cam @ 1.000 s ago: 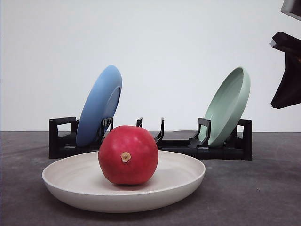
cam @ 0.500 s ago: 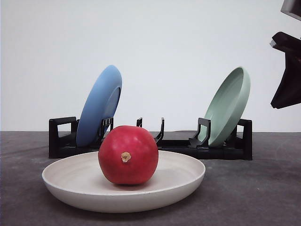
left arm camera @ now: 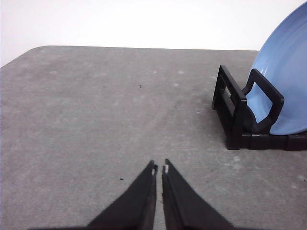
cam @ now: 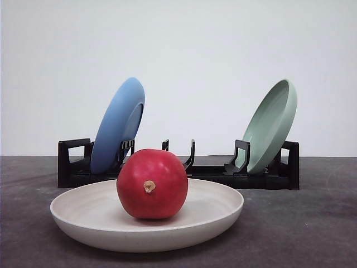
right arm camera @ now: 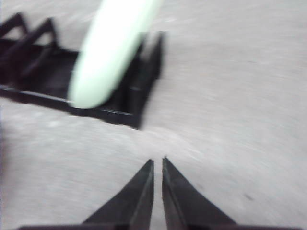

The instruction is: Place pomegranate in white plate

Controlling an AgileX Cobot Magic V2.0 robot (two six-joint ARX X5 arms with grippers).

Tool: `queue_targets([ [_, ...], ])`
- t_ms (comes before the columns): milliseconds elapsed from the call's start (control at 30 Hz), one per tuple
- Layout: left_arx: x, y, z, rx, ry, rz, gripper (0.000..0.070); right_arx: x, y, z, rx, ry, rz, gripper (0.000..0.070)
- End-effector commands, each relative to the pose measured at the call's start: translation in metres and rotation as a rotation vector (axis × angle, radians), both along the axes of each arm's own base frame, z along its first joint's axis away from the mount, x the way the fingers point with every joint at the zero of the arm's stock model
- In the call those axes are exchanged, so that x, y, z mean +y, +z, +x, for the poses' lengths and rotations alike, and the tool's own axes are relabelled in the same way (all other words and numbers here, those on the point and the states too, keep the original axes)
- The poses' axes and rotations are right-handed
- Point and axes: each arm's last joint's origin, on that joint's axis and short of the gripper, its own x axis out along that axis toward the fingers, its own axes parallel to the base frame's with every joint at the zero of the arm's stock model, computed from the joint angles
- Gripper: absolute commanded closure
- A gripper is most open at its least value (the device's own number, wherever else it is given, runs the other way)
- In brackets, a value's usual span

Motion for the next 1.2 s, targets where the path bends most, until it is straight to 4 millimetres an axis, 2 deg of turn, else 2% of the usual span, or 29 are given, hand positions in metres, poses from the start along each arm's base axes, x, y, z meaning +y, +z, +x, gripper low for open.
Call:
queue_targets([
  [0, 0.0, -0.002, 0.001, -0.005, -0.002, 0.009, 0.07, -0.003, -0.004, -0.005, -0.027, -0.019, -0.005, 0.0674],
  [367, 0.0, -0.002, 0.001, -0.005, -0.002, 0.009, 0.07, -0.014, -0.032, -0.034, -0.201, -0.128, 0.0, 0.0674],
  [767, 0.0, -0.002, 0.001, -0.005, -0.002, 0.009, 0.07, -0.019, -0.061, -0.044, -0.276, -0.183, 0.065, 0.0674],
  [1167, 0.0, -0.002, 0.001, -0.005, -0.002, 0.009, 0.07, -0.018, -0.06, -0.044, -0.286, -0.178, 0.07, 0.0674],
])
